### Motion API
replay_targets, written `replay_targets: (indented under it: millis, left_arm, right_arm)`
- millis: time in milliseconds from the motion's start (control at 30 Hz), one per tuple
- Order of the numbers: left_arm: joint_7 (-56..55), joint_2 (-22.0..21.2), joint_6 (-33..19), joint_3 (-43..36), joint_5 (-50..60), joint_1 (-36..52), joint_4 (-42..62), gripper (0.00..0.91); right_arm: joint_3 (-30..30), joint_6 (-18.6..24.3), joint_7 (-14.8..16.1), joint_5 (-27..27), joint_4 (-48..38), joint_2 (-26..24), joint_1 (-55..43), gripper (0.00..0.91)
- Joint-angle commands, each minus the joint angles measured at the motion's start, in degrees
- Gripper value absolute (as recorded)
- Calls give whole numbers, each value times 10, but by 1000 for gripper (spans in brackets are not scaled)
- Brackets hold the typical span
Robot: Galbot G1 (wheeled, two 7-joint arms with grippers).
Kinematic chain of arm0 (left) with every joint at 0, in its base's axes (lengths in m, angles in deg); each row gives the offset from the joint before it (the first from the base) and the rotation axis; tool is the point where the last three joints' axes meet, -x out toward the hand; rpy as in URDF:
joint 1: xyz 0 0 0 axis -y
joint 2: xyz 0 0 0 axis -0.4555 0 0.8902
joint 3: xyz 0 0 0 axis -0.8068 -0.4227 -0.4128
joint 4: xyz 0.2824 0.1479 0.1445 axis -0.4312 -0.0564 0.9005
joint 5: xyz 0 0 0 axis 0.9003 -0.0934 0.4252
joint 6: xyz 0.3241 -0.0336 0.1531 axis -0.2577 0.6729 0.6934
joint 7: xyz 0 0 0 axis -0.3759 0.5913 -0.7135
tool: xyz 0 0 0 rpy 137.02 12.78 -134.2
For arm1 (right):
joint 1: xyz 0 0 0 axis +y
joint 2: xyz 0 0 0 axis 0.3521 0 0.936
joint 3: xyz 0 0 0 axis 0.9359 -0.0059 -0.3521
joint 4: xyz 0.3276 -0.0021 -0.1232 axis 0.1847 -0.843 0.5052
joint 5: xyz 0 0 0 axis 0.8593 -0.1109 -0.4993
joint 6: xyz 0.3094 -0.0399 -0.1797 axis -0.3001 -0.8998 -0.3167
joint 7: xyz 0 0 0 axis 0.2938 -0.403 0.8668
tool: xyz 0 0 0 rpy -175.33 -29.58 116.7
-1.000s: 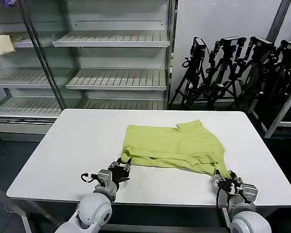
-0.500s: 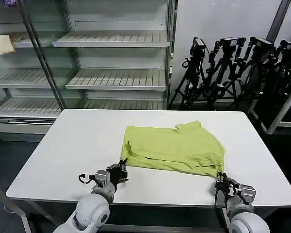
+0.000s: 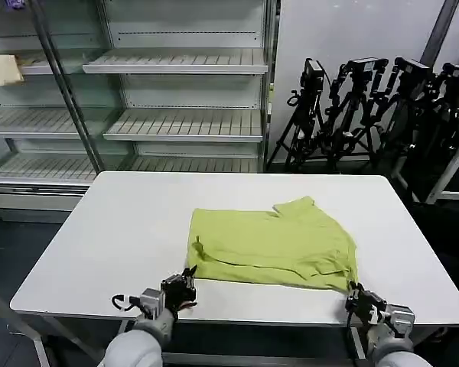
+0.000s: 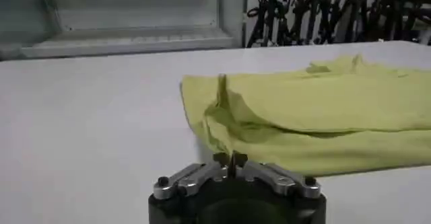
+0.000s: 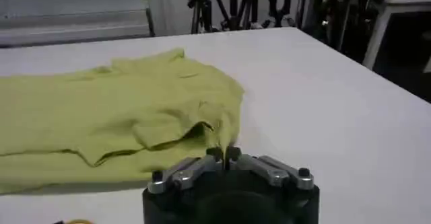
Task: Fold and organize the clothes.
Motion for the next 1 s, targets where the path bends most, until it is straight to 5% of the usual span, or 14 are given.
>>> replay_targets:
  millis: [33, 100, 133, 167, 200, 600, 800, 1000]
  left_arm:
    - [0, 10, -2, 11, 36, -117, -92, 71]
    - [0, 10, -4, 15, 43, -132, -99, 161]
    - [0, 10, -4, 17, 44, -136, -104, 343]
    - [1, 9, -4, 21, 44, -140, -108, 836]
    - [1, 8, -2, 23, 44, -145, -111, 907]
    - [-7, 23, 1, 108, 16, -149, -156, 907]
    - [-35, 47, 14, 122, -112, -45, -123, 907]
    - [-56, 48, 30, 53, -132, 112, -8, 907]
  right_arm:
    - [14, 15, 22, -42, 52, 3, 83, 0]
    - [14, 16, 23, -48, 61, 8, 100, 0]
    - [15, 19, 25, -52, 65, 9, 109, 0]
    - [14, 21, 29, -62, 67, 10, 118, 846]
    - [12, 19, 28, -74, 68, 11, 122, 907]
    - [45, 28, 29, -100, 123, -7, 92, 907]
    - [49, 18, 2, -31, 100, -38, 6, 907]
    - [-52, -10, -54, 32, -19, -53, -182, 907]
